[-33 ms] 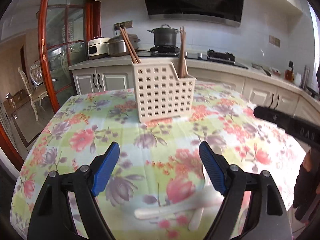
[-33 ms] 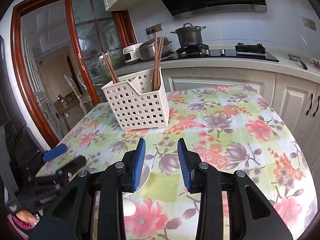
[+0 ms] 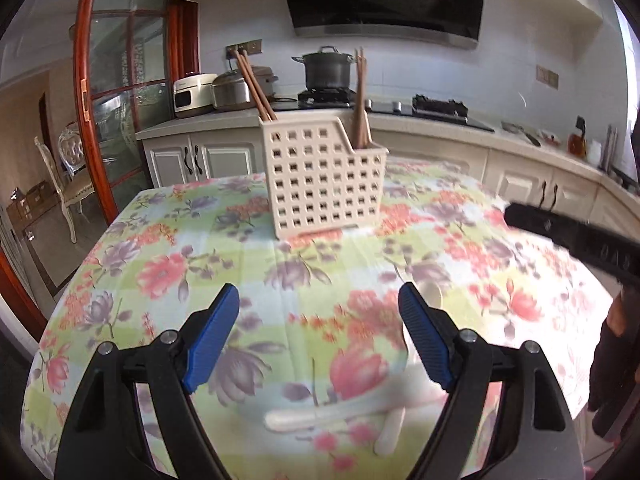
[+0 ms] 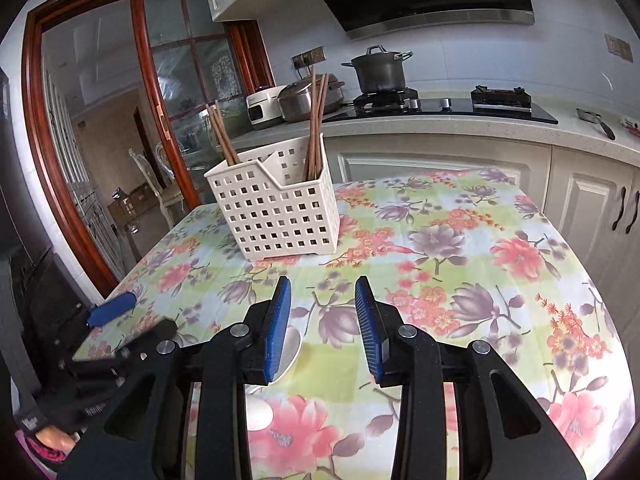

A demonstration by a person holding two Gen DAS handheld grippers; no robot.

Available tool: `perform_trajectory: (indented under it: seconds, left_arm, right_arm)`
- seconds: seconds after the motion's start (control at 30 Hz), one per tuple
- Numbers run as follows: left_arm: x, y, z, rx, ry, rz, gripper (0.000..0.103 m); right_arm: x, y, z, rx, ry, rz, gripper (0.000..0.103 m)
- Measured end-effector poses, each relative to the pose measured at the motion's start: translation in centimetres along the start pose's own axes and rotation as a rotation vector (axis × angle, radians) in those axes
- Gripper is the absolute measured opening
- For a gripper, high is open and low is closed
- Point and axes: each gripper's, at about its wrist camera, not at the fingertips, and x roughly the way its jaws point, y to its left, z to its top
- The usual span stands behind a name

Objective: Organize utensils
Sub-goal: 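Move both open tools down to the two spoons lying on the tablecloth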

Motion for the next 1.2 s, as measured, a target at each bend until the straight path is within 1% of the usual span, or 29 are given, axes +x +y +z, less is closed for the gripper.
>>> perform_trajectory:
  seconds: [0.17,0.27,0.37,0.43,0.5,0.57,0.67,0.77,0.83,0.9,0.93,1.07,1.2]
  left_arm:
    - [0.6,-2.1,-2.7,0.063,0.07,0.002,0.079]
    - [0.7,-2.3,-4.4,0.065,0.112,-0.012,0.079]
    - [0.7,-2.6,-5.0,0.073,0.129,-0.03,0.079]
    - [0.8,-3.4,-5.2,0.1,0.143,-0.035,0.079]
    - [1.5,-4.2,-5.7,0.132,0.178,-0.025,0.079]
    - [2.4,-4.3,-5.9,0.13,0.211,-0.019,0.078]
    - [3.1,-3.6,-5.4,0.097,0.22,-0.009,0.075]
    - [3.8,-2.8,-4.4,0.058,0.223,-0.01,0.075]
    - [4.7,-2.2,-3.9,0.025,0.246,-0.01,0.075]
    - [5.2,-1.7,-3.4,-0.016,0.269,-0.028,0.074]
    - [5.5,-1.5,-3.1,-0.027,0.272,-0.016,0.074]
    - [5.7,-0.9,-2.3,-0.032,0.239,0.025,0.074]
    - [6.3,-0.4,-1.9,-0.046,0.238,0.04,0.074]
  right_arm:
    - [-0.9,0.3,0.1,-0.001,-0.014,0.003,0.034]
    - [-1.6,-0.1,0.4,0.014,-0.029,0.001,0.034]
    - [-2.0,-0.4,0.6,0.029,-0.034,0.002,0.034]
    - [-2.1,-0.4,0.6,0.037,-0.037,0.003,0.034]
    - [-2.0,-0.3,0.7,0.039,-0.036,0.006,0.034]
    - [-1.9,-0.2,0.6,0.036,-0.032,0.007,0.034]
    - [-1.6,-0.3,0.4,0.036,-0.023,0.007,0.034]
    - [-1.3,-0.5,0.2,0.04,-0.014,0.005,0.034]
    - [-1.0,-0.6,0.0,0.039,-0.007,0.004,0.034]
    - [-0.6,-0.5,-0.4,0.032,0.009,0.003,0.035]
    - [-0.3,-0.5,-0.7,0.029,0.022,0.003,0.035]
    - [1.0,-0.1,-1.5,0.028,0.065,0.013,0.035]
    - [1.6,0.7,-1.9,0.011,0.085,0.026,0.034]
